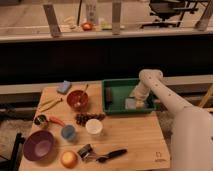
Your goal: Place towel in table surface
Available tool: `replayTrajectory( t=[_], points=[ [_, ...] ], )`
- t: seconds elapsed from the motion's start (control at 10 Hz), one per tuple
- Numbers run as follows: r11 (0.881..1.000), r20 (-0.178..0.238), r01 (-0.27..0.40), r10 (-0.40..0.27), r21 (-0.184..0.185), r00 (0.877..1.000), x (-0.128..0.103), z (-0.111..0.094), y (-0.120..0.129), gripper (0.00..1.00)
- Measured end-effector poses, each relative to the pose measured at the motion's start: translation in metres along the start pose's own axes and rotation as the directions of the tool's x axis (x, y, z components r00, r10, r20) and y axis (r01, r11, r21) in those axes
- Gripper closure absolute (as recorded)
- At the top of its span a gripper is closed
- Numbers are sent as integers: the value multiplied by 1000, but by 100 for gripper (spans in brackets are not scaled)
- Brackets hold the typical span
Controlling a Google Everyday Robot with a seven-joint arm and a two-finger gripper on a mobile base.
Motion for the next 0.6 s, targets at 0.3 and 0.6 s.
replayTrajectory(
  t=[0.3, 0.6],
  points=[
    [1000, -2, 2, -2, -6, 1000, 0, -4, 1, 74],
    [1000, -6, -1, 1, -15, 1000, 3, -9, 4, 99]
  ],
)
